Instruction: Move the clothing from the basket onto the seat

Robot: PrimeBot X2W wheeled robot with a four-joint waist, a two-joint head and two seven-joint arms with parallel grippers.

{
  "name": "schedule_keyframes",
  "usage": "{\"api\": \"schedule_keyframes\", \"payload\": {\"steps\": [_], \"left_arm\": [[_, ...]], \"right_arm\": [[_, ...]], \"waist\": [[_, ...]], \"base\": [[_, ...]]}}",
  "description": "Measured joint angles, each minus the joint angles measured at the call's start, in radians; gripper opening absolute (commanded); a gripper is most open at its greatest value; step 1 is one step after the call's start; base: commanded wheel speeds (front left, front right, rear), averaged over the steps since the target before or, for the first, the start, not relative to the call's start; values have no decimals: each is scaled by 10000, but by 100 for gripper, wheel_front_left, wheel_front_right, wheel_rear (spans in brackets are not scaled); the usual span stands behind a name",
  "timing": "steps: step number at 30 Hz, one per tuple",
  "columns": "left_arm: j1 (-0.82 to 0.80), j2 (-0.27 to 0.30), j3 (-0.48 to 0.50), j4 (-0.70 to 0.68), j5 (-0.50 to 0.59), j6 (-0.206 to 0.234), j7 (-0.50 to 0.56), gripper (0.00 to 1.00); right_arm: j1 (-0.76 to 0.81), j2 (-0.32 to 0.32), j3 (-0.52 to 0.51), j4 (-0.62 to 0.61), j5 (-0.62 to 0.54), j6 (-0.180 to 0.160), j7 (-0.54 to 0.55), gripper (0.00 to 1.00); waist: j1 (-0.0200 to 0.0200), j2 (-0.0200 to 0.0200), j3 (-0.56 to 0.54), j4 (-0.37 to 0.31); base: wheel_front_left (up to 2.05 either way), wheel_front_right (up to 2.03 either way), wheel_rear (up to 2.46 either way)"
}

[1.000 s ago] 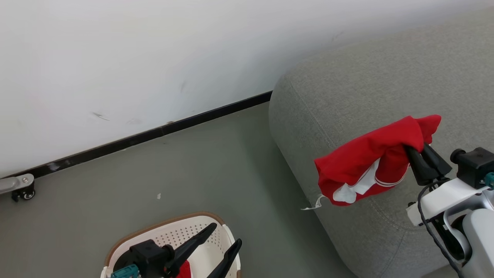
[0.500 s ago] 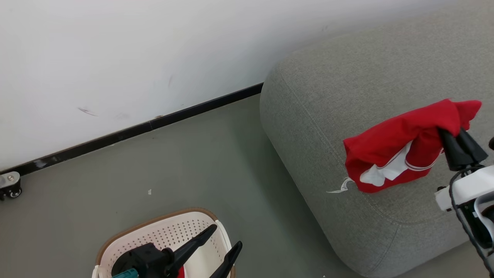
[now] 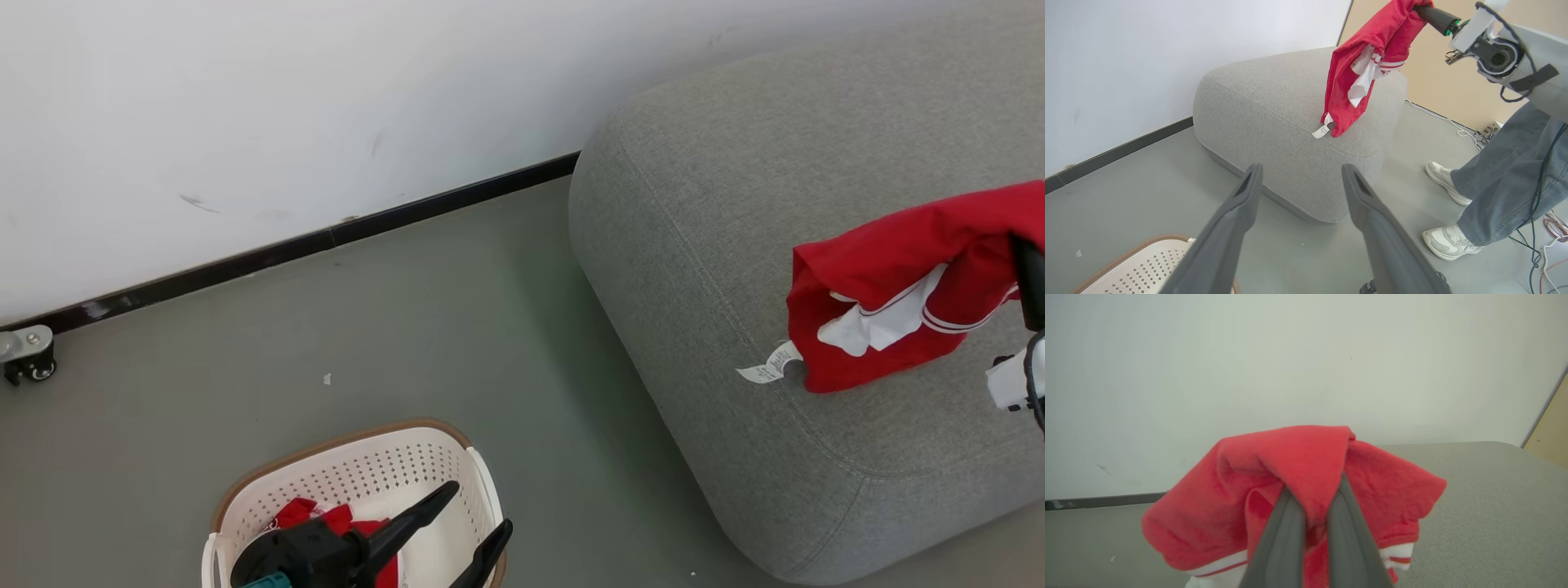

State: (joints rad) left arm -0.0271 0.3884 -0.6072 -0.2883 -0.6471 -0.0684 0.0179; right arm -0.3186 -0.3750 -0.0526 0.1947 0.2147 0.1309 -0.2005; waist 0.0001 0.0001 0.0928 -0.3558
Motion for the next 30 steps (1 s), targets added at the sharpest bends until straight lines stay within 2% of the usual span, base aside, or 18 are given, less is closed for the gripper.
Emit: {"api": "schedule_keyframes", "payload": {"steps": [16, 30], "left_arm": [[150, 341, 48, -447, -2, 0, 322, 100], [170, 754, 71, -826, -4, 61, 688, 100]], "right_arm": [[-1495, -514, -1352, 221, 8, 0, 428, 0], [-2031, -451, -1983, 880, -50, 0, 688, 0]], "waist": [[0, 0, 496, 311], [0, 0, 999, 320]], "base": [[0, 0, 0], [0, 0, 0]]}}
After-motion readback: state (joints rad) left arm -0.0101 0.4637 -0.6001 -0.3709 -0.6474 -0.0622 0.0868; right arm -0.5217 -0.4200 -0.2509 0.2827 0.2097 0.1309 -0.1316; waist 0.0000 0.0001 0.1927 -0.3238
